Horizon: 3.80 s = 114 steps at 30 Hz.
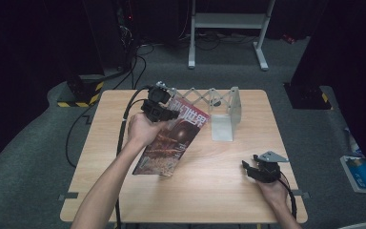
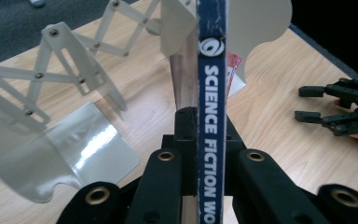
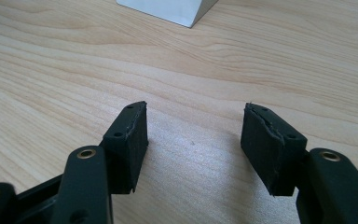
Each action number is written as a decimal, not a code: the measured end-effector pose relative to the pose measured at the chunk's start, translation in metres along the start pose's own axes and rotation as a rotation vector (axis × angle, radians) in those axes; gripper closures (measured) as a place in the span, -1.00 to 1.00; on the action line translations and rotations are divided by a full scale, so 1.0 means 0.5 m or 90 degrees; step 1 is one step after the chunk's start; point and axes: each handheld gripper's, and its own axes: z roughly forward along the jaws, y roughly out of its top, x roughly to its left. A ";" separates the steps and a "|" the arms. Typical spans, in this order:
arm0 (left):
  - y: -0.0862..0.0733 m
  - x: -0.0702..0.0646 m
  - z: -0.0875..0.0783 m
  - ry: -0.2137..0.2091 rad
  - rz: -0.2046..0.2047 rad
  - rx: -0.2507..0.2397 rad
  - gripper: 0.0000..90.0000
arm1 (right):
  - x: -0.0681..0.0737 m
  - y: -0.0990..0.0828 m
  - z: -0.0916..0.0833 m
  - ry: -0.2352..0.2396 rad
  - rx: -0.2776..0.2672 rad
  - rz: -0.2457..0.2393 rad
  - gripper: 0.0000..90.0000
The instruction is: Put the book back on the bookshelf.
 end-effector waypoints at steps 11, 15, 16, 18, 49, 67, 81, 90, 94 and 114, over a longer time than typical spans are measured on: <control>0.021 0.035 -0.009 0.012 -0.016 0.061 0.85 | 0.000 0.000 0.000 0.000 0.001 0.001 -0.08; 0.028 0.046 -0.017 0.019 -0.024 0.063 0.85 | 0.000 0.000 0.000 0.000 0.001 0.000 -0.08; 0.029 0.048 -0.019 0.023 -0.028 0.061 0.85 | 0.000 0.000 0.000 0.000 0.001 0.000 -0.08; 0.032 0.054 -0.026 0.029 -0.029 0.060 0.85 | 0.000 0.000 0.000 0.000 0.001 0.000 -0.08; 0.006 0.135 -0.063 0.135 -0.114 -0.128 0.87 | 0.001 0.000 -0.001 0.000 0.000 0.003 -0.08; 0.004 0.149 -0.016 0.161 -0.135 -0.198 0.87 | 0.001 0.000 -0.001 0.000 0.000 0.004 -0.08; -0.019 0.152 0.012 0.160 -0.122 -0.236 0.87 | 0.001 -0.001 -0.002 -0.001 0.000 0.004 -0.08; -0.022 0.148 0.012 0.166 -0.111 -0.213 0.85 | 0.002 -0.001 -0.002 -0.001 0.001 0.005 -0.08; -0.019 0.145 0.015 0.172 -0.102 -0.190 0.85 | 0.002 -0.001 -0.002 -0.001 0.001 0.005 -0.08; -0.007 0.151 0.024 0.161 -0.113 -0.070 0.84 | 0.001 -0.001 -0.001 0.000 0.001 0.003 -0.08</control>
